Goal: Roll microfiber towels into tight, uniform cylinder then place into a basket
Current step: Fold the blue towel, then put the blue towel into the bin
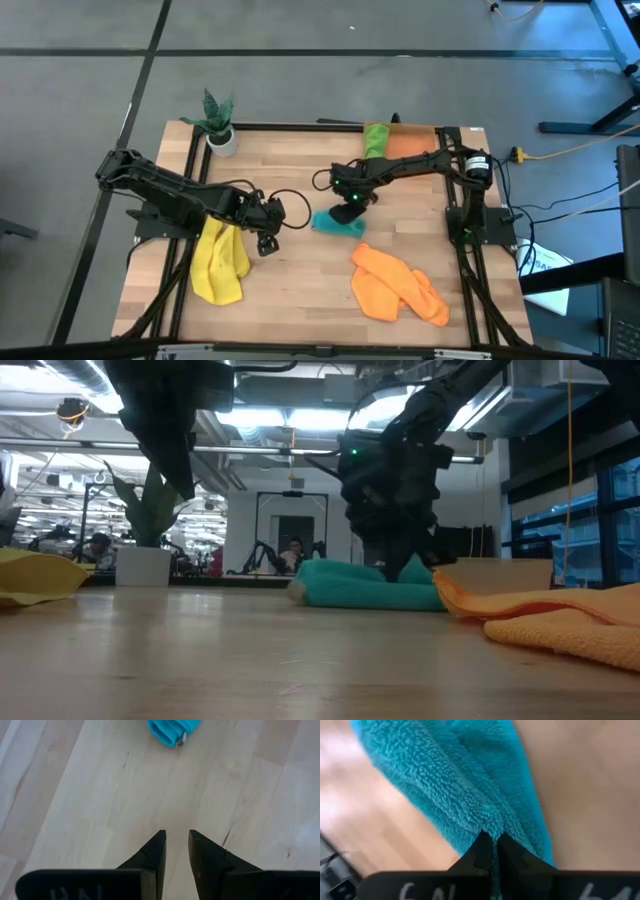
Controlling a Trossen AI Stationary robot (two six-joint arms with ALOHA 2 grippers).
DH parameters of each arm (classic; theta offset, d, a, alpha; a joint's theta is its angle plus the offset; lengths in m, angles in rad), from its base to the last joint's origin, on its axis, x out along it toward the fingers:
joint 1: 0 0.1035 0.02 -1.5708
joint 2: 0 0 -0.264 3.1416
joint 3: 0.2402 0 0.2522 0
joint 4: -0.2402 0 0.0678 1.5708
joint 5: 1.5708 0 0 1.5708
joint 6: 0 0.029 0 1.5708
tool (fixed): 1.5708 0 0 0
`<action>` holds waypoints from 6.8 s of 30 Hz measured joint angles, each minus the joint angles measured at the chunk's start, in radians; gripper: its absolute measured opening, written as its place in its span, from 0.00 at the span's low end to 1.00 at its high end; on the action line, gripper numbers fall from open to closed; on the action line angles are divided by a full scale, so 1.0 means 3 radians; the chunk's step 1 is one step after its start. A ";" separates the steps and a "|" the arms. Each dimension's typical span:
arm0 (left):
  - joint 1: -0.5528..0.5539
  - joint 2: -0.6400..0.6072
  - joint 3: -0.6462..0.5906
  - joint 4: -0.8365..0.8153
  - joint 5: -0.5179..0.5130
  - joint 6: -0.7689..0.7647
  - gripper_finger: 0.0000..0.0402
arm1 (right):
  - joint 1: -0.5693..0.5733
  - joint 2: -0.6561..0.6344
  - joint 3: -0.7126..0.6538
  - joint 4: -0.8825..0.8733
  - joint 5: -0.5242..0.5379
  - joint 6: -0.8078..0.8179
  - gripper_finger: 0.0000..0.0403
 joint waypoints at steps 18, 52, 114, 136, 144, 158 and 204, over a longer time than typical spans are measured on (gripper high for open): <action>-0.0001 0.0000 0.0000 0.0213 0.0078 0.0003 0.18 | 0.0057 -0.0004 0.0003 -0.0034 0.0312 -0.0218 0.22; -0.0175 0.0000 0.0000 0.0404 0.0239 0.0010 0.18 | -0.0399 -0.0542 0.0003 -0.0092 0.0592 0.0293 0.44; -0.0173 0.0000 0.0000 0.0444 0.0237 0.0005 0.18 | 0.0539 0.0159 0.0021 0.0362 0.1791 -0.2390 0.44; -0.0172 0.0000 0.0000 0.0453 0.0262 0.0001 0.18 | 0.0312 0.0223 0.0019 0.0338 0.1239 -0.1867 0.04; -0.0172 0.0000 0.0000 0.0453 0.0262 0.0006 0.18 | 0.0304 0.0178 0.0138 0.0211 0.1259 -0.1520 0.04; -0.0173 0.0000 -0.0001 0.0453 0.0262 0.0009 0.18 | 0.0300 0.0112 0.0799 -0.0795 0.1870 -0.1319 0.04; -0.0172 0.0000 -0.0001 0.0767 -0.0640 0.0479 0.18 | -0.1670 0.0097 0.2029 -0.3021 0.2310 -0.0443 0.03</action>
